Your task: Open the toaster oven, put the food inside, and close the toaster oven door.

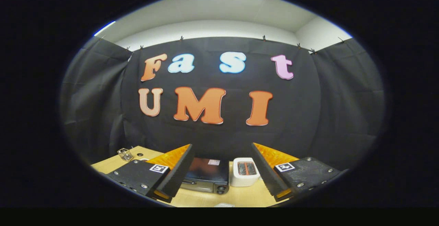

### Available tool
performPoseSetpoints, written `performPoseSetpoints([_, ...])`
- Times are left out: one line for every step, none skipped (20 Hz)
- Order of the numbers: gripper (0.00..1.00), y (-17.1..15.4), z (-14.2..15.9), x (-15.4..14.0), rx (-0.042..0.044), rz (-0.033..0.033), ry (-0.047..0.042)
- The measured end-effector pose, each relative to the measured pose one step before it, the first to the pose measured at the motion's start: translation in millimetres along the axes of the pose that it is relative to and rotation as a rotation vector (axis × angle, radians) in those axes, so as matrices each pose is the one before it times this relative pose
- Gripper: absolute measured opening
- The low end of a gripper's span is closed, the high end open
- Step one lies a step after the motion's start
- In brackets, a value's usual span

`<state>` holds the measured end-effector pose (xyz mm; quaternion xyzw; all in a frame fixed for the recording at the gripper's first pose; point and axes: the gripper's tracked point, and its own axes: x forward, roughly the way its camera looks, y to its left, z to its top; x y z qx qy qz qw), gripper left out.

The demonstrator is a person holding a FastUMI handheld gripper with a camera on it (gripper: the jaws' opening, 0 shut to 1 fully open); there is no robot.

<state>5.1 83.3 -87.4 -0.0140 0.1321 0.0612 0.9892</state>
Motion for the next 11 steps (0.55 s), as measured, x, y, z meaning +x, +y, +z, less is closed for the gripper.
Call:
performPoseSetpoints([0.97, -5.38, 8.25, -1.40, -0.01002, -0.00870, -0.02443])
performPoseSetpoints([0.97, -4.35, 7.38, -4.00, -0.01159, -0.00508, -0.02030])
performPoseSetpoints([0.97, -2.46, 9.05, -2.69, -0.01014, -0.00342, -0.02070])
performPoseSetpoints([0.97, -1.58, 8.69, -2.26, -0.00618, -0.00061, -0.01568])
performPoseSetpoints([0.97, -0.81, 5.13, 1.03, -0.00257, 0.00238, -0.00973])
performPoseSetpoints([0.97, 0.95, 3.76, -1.27, 0.00114, 0.00403, -0.00291])
performPoseSetpoints([0.97, 0.79, 2.11, -1.53, 0.00396, 0.00585, -0.00058])
performPoseSetpoints([0.97, 1.19, 3.08, -1.20, 0.00843, 0.00422, -0.00468])
performPoseSetpoints([0.97, -0.32, 3.46, 0.18, 0.00526, 0.00123, -0.00638])
performPoseSetpoints([0.97, -0.04, 3.80, -1.40, 0.00110, 0.00029, -0.01111])
performPoseSetpoints([0.97, -1.34, 2.24, 0.09, -0.00612, -0.00361, -0.00836])
